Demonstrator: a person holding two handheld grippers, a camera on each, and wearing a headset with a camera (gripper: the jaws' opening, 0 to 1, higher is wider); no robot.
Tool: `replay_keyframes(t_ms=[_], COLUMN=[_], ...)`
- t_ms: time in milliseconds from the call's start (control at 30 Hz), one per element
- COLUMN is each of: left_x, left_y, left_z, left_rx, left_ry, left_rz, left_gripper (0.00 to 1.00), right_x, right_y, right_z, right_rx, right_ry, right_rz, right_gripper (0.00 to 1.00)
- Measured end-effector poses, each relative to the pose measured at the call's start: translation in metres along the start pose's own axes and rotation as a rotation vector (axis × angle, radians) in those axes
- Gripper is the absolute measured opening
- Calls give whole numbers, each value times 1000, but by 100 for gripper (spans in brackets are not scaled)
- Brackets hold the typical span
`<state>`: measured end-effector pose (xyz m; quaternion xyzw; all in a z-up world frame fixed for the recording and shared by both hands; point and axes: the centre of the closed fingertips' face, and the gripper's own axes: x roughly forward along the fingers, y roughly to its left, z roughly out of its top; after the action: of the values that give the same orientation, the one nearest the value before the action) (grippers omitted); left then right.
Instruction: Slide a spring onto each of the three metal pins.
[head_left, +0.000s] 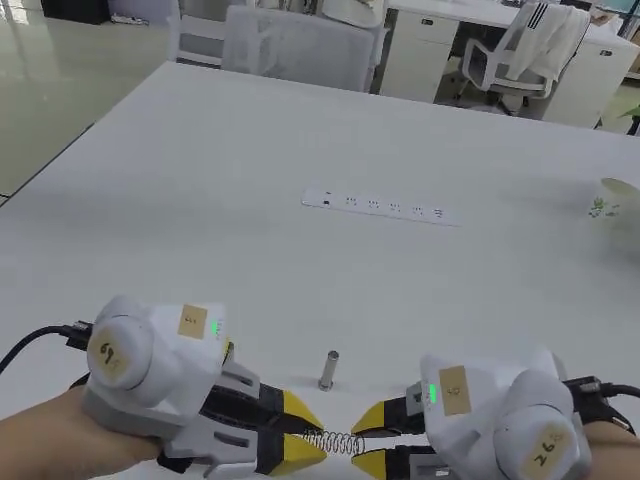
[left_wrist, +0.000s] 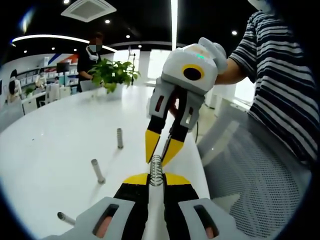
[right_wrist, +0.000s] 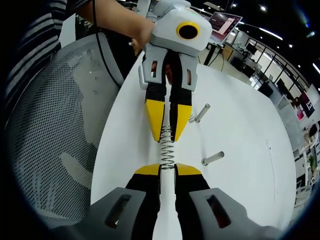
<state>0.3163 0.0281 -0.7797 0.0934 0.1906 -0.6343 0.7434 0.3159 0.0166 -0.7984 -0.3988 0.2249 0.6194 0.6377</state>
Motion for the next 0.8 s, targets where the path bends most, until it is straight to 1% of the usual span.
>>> replay_keyframes(t_ms=[100, 133, 200, 300, 367, 533, 567, 600, 700, 800], left_x=[0, -1, -1, -2, -1, -1, 0, 0, 1, 1], left_y=[0, 1, 1, 3, 3, 3, 2, 2, 3, 3], left_z=[-2, -3, -6, -6, -6, -7, -6, -7, -6, -6], left_rx=[-10, -5, 0, -7, -4, 2, 0, 0, 13, 6], left_ry=[-3, 4, 16, 7, 10, 16, 10, 19, 20, 18], left_rz=[-1, 3, 8, 14, 16, 16, 10, 12, 21, 17], left_gripper=[2, 2, 2, 2, 2, 2, 2, 2, 2, 2], right_x=[-5, -7, -12, -16, -18, -20, -20, -21, -20, -21], right_y=[0, -1, -1, -3, -5, -5, -6, -8, -8, -7], right_z=[3, 4, 11, 17, 20, 28, 30, 31, 31, 33], right_rx=[-18, -20, -22, -40, -47, -45, -38, -36, -34, -19], right_ry=[-19, -26, -58, -77, -94, -123, -135, -137, -136, -147], right_rz=[-3, -7, -3, -13, -19, -20, -23, -23, -23, -19], right_gripper=[7, 7, 7, 7, 7, 7, 7, 7, 7, 7])
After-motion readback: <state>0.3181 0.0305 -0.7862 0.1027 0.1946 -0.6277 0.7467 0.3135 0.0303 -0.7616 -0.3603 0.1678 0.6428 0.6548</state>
